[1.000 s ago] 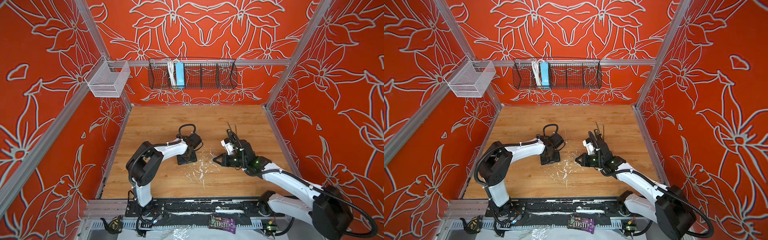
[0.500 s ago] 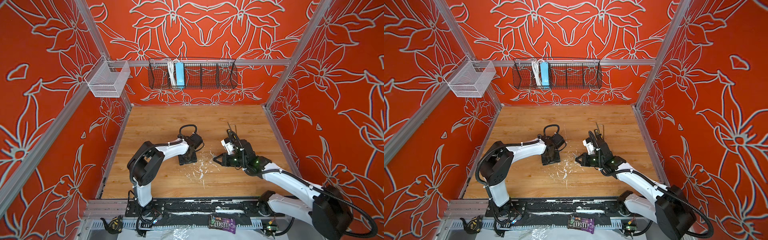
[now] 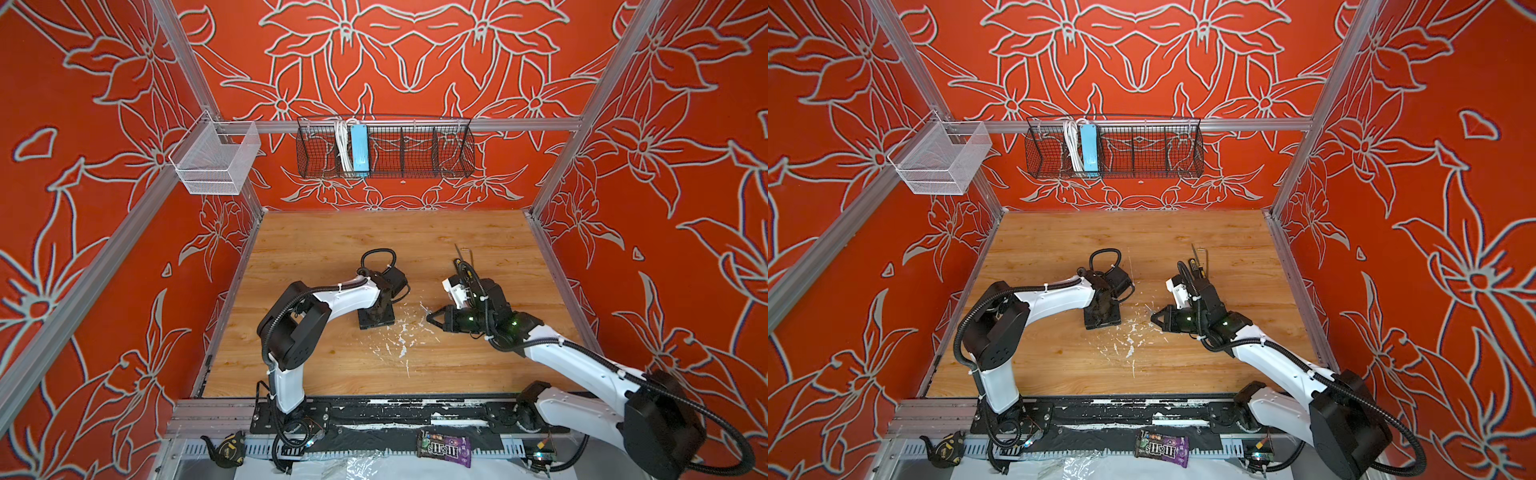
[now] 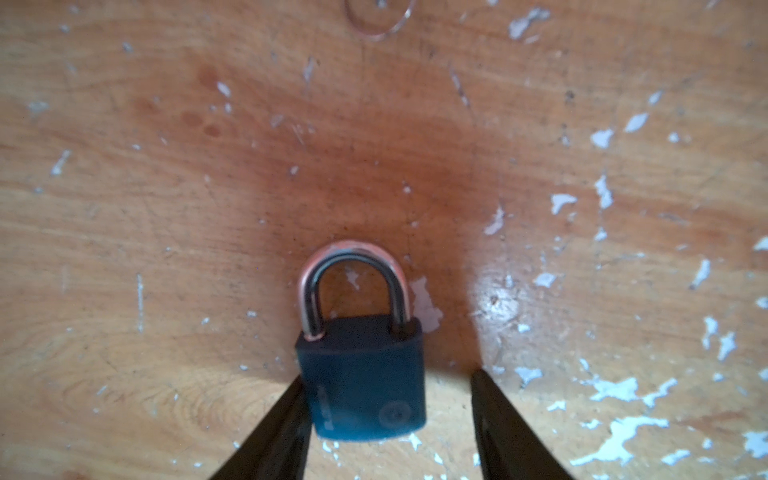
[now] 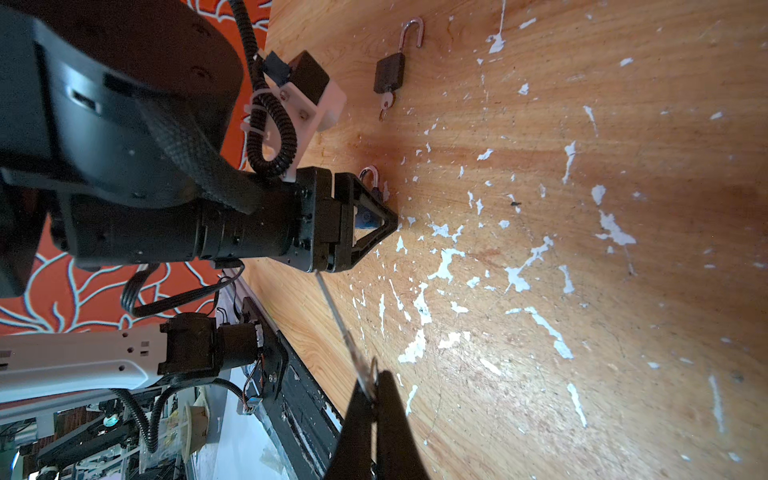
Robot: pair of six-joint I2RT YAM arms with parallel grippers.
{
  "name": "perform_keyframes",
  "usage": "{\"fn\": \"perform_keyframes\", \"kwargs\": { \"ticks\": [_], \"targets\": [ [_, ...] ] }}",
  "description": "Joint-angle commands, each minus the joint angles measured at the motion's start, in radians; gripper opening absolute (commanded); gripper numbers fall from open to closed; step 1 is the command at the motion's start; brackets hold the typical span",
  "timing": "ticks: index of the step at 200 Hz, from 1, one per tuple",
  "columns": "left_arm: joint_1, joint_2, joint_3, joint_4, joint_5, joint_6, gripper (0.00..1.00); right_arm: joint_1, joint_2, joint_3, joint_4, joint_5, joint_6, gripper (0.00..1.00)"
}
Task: Unlock with the key
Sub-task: 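Lower the left gripper and close it on the blue padlock's body, then lift the blue padlock with the left gripper while the right brings the key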
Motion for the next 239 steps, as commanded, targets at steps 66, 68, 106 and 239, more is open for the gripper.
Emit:
{"fn": "perform_keyframes", "kwargs": {
  "ticks": [66,68,106,239],
  "targets": [
    [0.028,0.067,-0.064,-0.022,-0.092,-0.015,0.5,-0.006,0.011,-0.001,0.025,-0.005,0.001,0.0],
    [0.028,0.066,-0.064,-0.024,-0.092,-0.015,0.49,-0.006,0.012,-0.002,0.025,-0.004,0.003,0.0],
    [0.038,0.056,-0.074,-0.02,-0.095,-0.018,0.47,-0.007,0.02,0.004,0.031,-0.013,0.002,0.0],
    [0.039,0.01,-0.096,0.025,-0.052,-0.04,0.42,-0.007,0.012,-0.005,0.041,-0.012,0.005,0.0]
  ]
}}
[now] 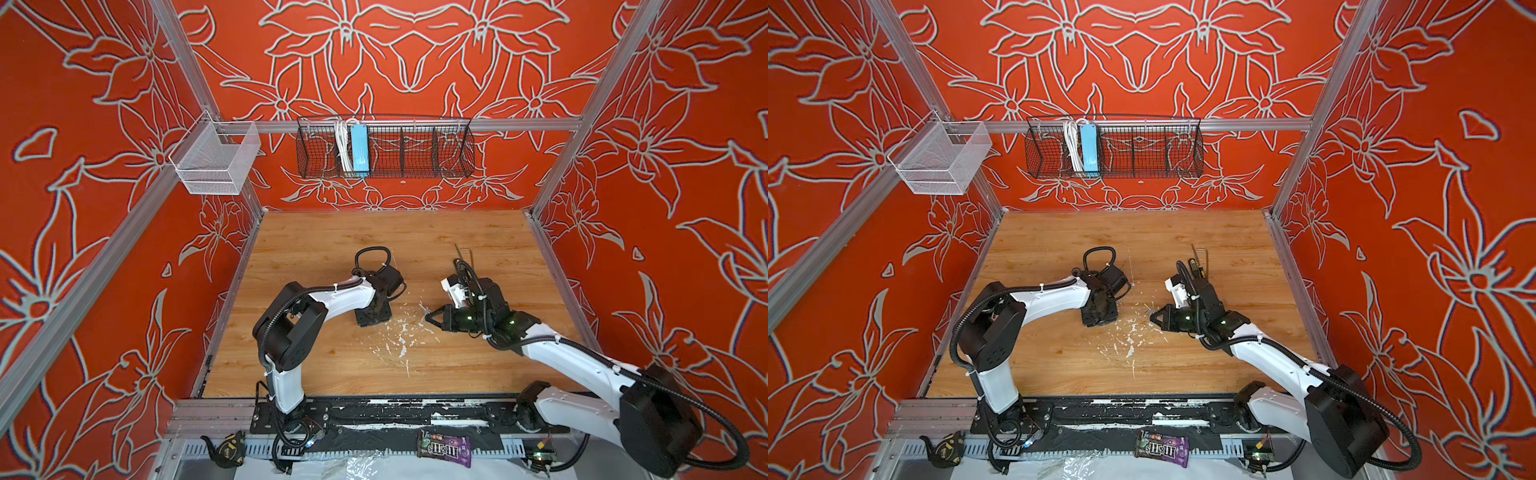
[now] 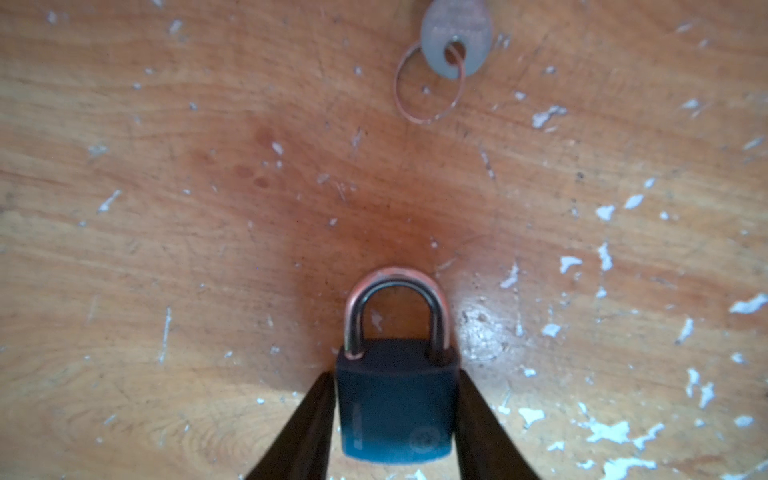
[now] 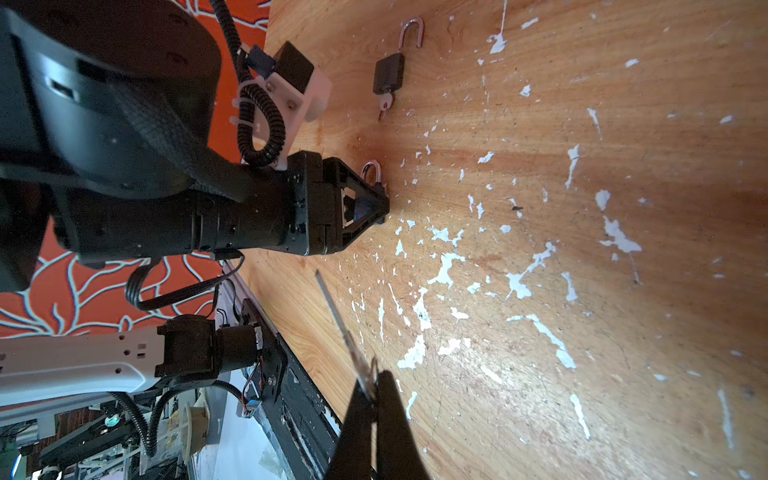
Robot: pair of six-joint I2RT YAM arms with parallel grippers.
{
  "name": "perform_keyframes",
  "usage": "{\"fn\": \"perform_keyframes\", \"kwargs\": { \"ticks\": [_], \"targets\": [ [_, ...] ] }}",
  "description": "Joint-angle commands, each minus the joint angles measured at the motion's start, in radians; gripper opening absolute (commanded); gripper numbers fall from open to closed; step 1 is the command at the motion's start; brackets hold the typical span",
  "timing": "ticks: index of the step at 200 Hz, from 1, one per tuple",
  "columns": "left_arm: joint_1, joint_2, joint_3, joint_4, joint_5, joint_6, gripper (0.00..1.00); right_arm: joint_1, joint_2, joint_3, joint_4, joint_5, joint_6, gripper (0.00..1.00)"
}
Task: Unlock with the key
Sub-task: 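Lift the blue padlock with the left gripper while the right brings the key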
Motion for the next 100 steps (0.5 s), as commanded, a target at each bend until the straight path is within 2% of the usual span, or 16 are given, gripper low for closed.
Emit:
{"fn": "perform_keyframes", "kwargs": {
  "ticks": [1,54,100],
  "targets": [
    [0.01,0.035,-0.054,-0.043,-0.02,-0.005,0.42,-0.006,-0.012,-0.006,0.019,-0.006,0.005,0.0],
    [0.009,-0.015,-0.054,-0.045,-0.019,0.008,0.33,-0.005,-0.01,-0.015,0.031,-0.016,0.018,0.0],
    [-0.003,-0.106,-0.072,-0.029,-0.011,-0.031,0.27,-0.005,-0.023,-0.015,0.018,-0.02,0.014,0.0]
  ]
}}
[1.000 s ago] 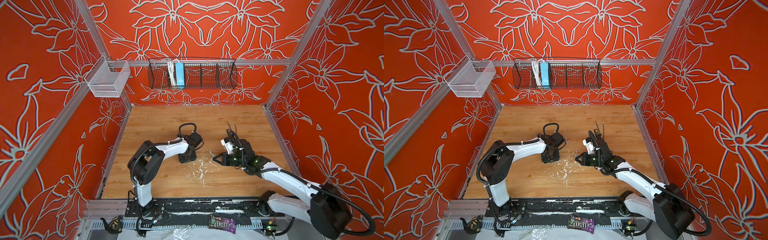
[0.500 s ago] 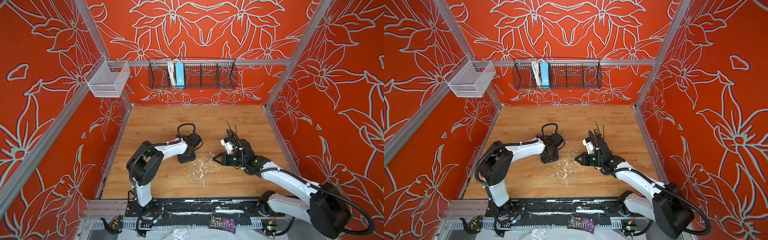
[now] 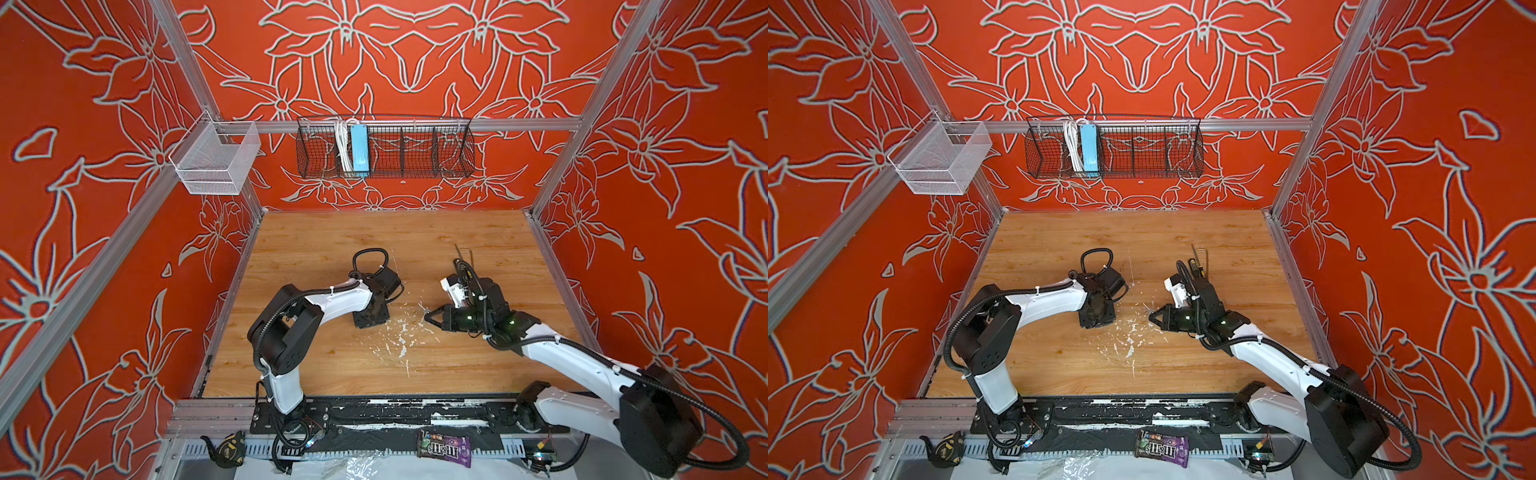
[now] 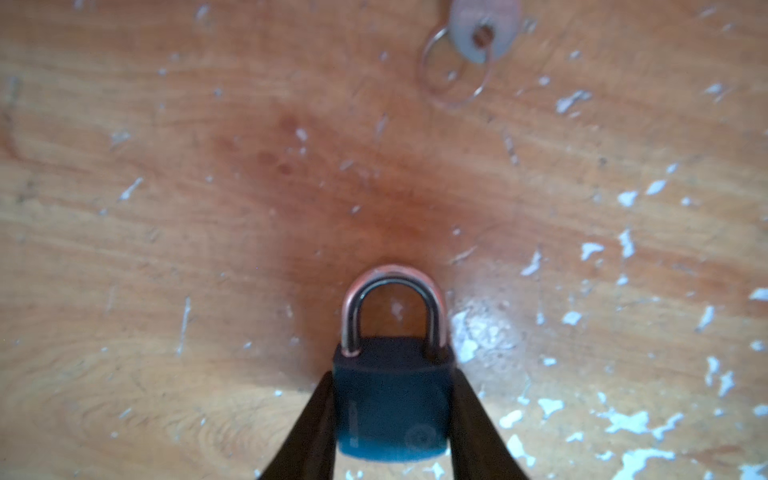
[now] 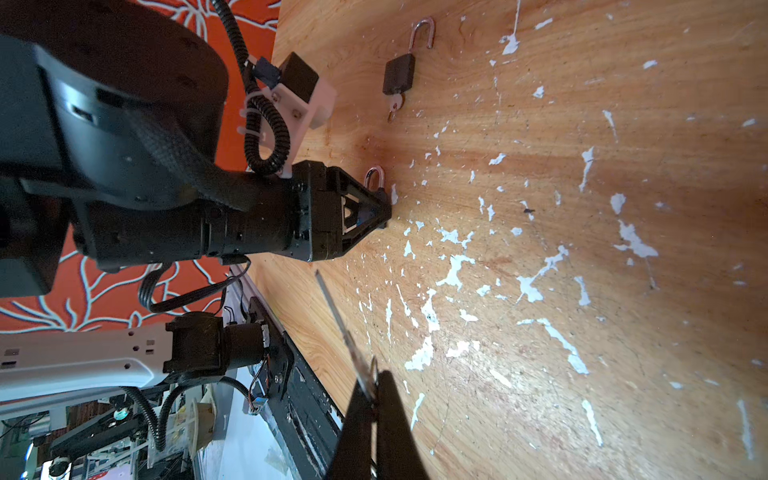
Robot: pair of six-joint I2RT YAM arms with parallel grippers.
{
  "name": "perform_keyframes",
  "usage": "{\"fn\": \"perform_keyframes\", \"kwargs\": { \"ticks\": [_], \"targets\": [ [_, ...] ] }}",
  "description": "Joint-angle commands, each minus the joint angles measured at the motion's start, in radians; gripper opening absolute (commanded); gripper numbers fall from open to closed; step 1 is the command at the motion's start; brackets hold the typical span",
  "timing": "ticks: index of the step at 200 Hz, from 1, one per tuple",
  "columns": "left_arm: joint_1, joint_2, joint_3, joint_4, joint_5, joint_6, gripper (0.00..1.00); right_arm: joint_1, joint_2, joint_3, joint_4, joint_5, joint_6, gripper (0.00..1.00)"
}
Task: Unlock with the key
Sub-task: 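Lift the blue padlock with the left gripper while the right brings the key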
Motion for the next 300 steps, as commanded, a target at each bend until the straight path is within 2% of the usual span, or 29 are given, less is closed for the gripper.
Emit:
{"fn": "perform_keyframes", "kwargs": {
  "ticks": [1,27,52,72,98,124,167,193,262,300],
  "targets": [
    [-0.003,-0.057,-0.015,-0.042,-0.009,-0.033,0.27,-0.005,-0.023,-0.012,0.0,-0.003,0.009,0.0],
    [-0.027,-0.12,-0.014,-0.044,-0.018,-0.091,0.23,-0.005,-0.049,0.016,-0.05,-0.028,0.002,0.0],
    [-0.045,-0.193,-0.006,-0.028,-0.012,-0.153,0.19,-0.005,-0.089,0.032,-0.145,0.036,0.006,0.0],
    [-0.068,-0.264,-0.007,0.003,-0.027,-0.215,0.17,-0.004,-0.11,0.026,-0.144,0.018,0.03,0.0],
    [-0.096,-0.344,0.0,0.031,-0.066,-0.286,0.15,0.0,-0.143,0.007,-0.143,0.069,0.067,0.0],
    [-0.129,-0.397,0.011,0.055,-0.11,-0.343,0.11,0.018,-0.145,0.008,-0.12,0.062,0.08,0.0],
    [-0.174,-0.401,0.042,0.094,-0.132,-0.378,0.07,0.071,-0.106,0.02,-0.095,0.083,0.094,0.0],
    [-0.2,-0.398,0.062,0.097,-0.17,-0.388,0.06,0.112,-0.095,0.012,-0.045,0.141,0.119,0.0],
    [-0.207,-0.395,0.069,0.121,-0.189,-0.412,0.05,0.205,0.001,-0.002,0.177,0.205,0.259,0.0],
    [-0.207,-0.391,0.07,0.108,-0.194,-0.417,0.04,0.251,0.026,0.001,0.219,0.264,0.249,0.0]
  ]
}}
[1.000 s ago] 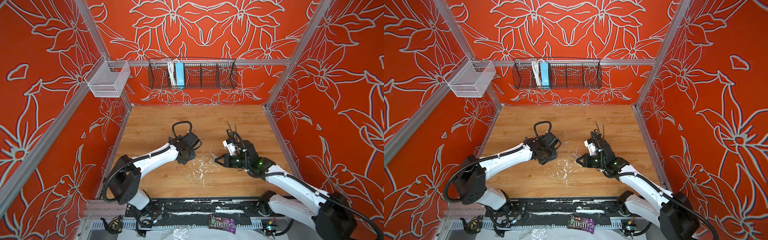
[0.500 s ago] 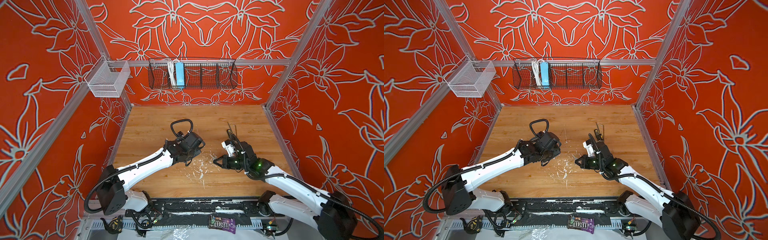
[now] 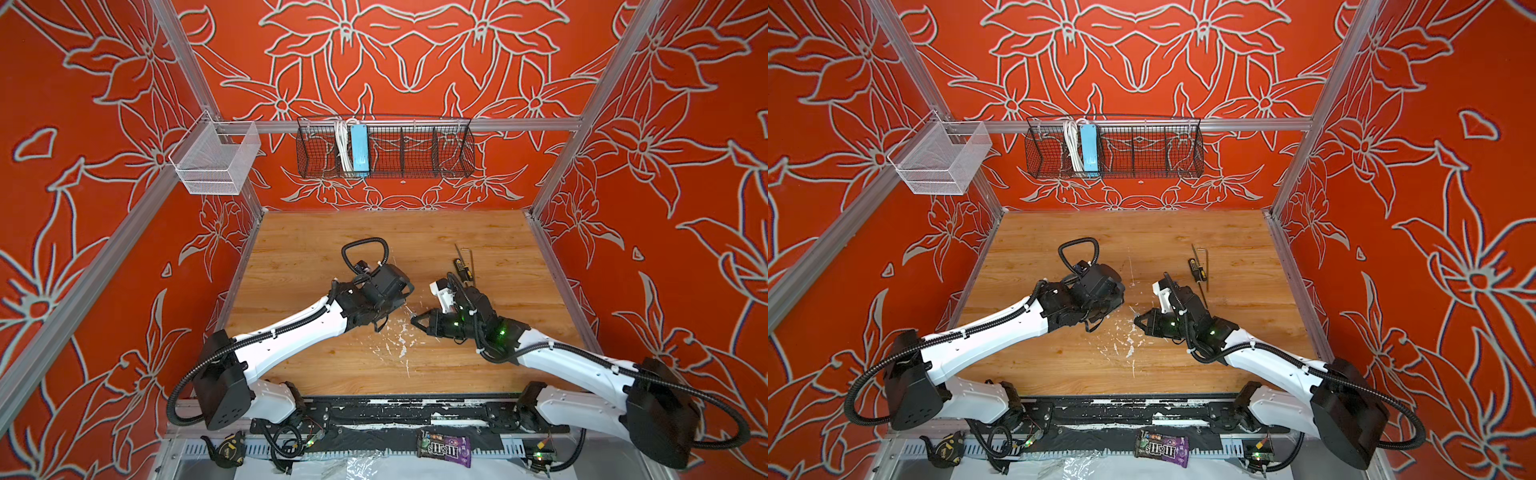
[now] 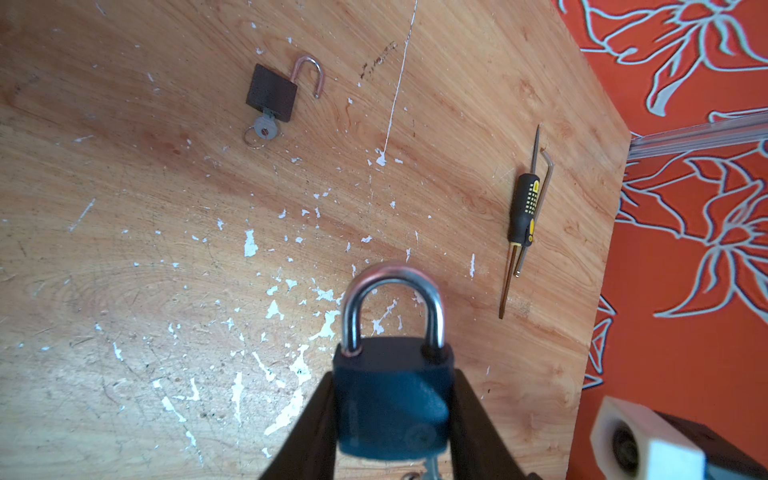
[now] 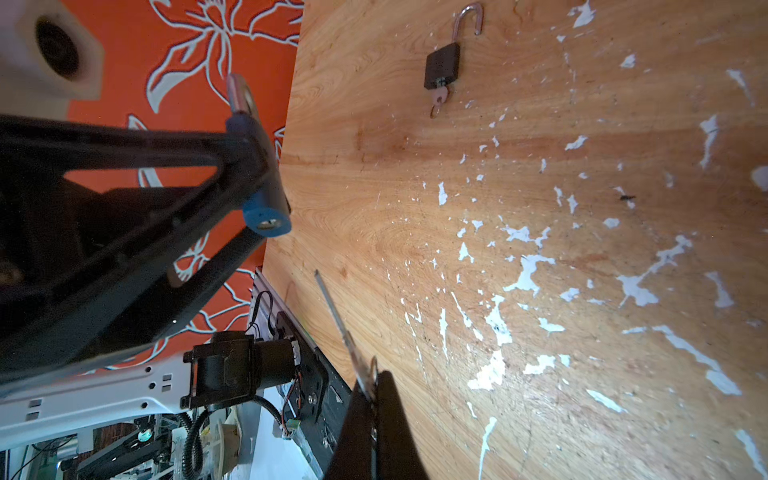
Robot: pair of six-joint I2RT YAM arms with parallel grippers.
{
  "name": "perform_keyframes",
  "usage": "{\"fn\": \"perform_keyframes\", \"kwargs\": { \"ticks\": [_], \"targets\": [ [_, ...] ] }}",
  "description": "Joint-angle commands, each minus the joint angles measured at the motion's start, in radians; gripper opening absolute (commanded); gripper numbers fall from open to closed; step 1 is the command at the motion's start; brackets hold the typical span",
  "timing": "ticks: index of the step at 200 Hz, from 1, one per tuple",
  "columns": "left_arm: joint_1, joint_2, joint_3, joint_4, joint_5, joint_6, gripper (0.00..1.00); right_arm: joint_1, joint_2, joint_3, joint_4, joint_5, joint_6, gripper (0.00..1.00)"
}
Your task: Unlock with the key
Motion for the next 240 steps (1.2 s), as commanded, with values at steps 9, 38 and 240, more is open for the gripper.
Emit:
{"fn": "perform_keyframes", "kwargs": {
  "ticks": [9,38,240],
  "targets": [
    [-0.004,0.001,0.036,-0.001,-0.037,-0.016,0.03,0.03,0.02,-0.004,0.101,0.063,0.044,0.0],
    [-0.005,0.007,0.045,-0.005,-0.047,-0.006,0.03,0.057,0.038,0.0,0.115,0.1,0.045,0.0],
    [-0.005,0.01,0.03,-0.001,-0.037,-0.001,0.01,0.074,0.139,0.039,0.255,0.108,0.116,0.0]
  ]
}}
